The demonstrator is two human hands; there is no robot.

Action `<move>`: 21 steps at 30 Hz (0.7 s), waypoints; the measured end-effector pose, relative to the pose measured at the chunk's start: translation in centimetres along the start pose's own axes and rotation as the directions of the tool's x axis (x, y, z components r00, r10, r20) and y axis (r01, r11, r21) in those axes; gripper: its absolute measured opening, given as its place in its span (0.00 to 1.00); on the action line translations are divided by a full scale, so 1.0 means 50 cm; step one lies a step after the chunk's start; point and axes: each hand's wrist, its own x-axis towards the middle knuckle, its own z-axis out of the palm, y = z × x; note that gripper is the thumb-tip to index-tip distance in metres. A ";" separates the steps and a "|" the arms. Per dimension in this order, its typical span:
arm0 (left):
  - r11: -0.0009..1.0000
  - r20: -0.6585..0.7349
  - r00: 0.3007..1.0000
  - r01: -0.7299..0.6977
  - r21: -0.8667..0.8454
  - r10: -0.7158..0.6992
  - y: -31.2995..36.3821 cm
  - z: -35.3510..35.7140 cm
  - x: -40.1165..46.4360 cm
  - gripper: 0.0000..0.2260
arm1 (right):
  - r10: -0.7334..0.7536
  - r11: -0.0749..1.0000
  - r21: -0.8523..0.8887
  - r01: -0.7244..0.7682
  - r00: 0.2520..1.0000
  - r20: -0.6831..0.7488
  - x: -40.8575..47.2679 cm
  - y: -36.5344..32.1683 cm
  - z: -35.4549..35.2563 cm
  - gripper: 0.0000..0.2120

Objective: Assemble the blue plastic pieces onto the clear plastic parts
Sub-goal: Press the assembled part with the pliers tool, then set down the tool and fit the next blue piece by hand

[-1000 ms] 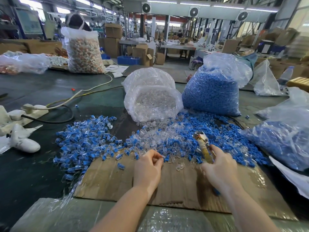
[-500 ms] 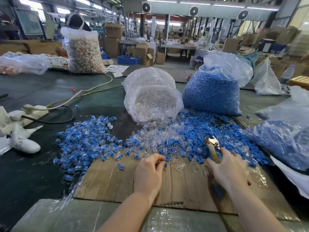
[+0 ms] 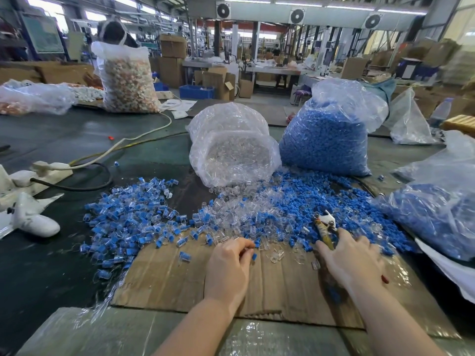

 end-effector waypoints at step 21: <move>0.993 -0.030 0.995 0.090 -0.072 -0.093 0.003 -0.013 0.006 0.04 | -0.413 0.792 0.217 0.570 0.763 -0.497 -0.107 -0.100 0.057 0.13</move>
